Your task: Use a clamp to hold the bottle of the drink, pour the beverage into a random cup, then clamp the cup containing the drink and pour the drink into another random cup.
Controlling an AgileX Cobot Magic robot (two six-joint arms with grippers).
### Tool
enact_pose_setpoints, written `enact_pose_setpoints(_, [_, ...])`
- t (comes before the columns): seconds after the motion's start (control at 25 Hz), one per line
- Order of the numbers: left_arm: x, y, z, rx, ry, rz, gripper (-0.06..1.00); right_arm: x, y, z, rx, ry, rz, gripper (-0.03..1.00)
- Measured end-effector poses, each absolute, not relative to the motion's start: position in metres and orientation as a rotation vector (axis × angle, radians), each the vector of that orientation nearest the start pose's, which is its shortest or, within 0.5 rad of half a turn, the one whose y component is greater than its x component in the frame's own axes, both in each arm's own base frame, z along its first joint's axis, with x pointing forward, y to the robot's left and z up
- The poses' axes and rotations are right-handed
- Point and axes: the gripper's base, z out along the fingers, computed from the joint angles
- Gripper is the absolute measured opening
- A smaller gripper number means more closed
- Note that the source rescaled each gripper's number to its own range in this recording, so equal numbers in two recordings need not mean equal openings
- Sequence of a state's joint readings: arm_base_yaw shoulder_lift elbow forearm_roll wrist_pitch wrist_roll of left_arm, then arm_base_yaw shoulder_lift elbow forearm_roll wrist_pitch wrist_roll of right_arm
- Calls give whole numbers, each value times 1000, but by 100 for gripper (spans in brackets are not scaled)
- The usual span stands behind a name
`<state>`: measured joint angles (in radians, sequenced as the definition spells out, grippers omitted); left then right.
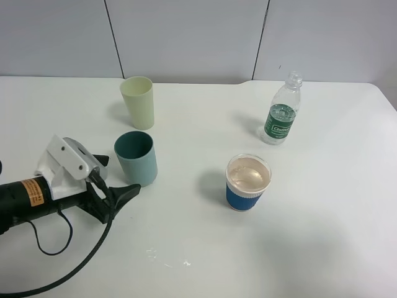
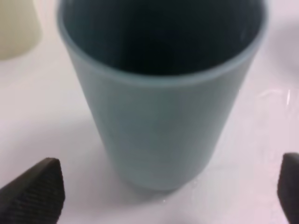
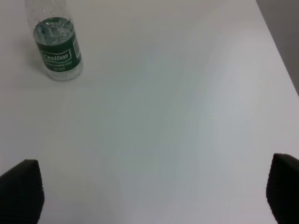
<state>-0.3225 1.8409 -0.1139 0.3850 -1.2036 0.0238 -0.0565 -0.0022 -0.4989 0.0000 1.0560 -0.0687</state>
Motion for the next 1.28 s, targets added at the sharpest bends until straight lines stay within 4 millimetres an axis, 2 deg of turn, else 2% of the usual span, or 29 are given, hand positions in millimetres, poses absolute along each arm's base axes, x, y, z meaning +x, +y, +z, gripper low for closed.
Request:
enact_pose_setpoints(0.12, [170, -88, 112, 675, 1837, -433, 73, -5, 0, 277, -12, 2039, -78, 100])
enact_pose_setpoints(0.16, [171, -86, 127, 644, 1769, -407, 73, -5, 0, 277, -12, 2039, -78, 100])
enact_pose_setpoints(0.28, [168, -83, 145, 616, 1724, -387, 73, -5, 0, 277, -12, 2039, -78, 100])
enact_pose_setpoints(0.68, [154, -70, 190, 488, 1702, -353, 73, -5, 0, 277, -12, 2039, -78, 100])
enact_pose_setpoints(0.84, [157, -65, 222, 422, 1714, -320, 73, -5, 0, 277, -12, 2039, -78, 100])
enact_pose_setpoints(0.88, [157, -63, 234, 404, 1730, -297, 73, -5, 0, 277, -12, 2039, -78, 100])
enact_pose_setpoints(0.92, [157, -59, 255, 376, 1749, -257, 73, -5, 0, 277, -12, 2039, -78, 100])
enact_pose_setpoints(0.96, [155, -55, 265, 359, 1784, -227, 73, -5, 0, 277, -12, 2039, -78, 100])
enact_pose_setpoints(1.16, [141, -40, 309, 292, 1874, -121, 73, -5, 0, 277, -12, 2039, -78, 100])
enact_pose_setpoints(1.28, [128, -31, 327, 270, 1915, -61, 73, -5, 0, 277, -12, 2039, -78, 100])
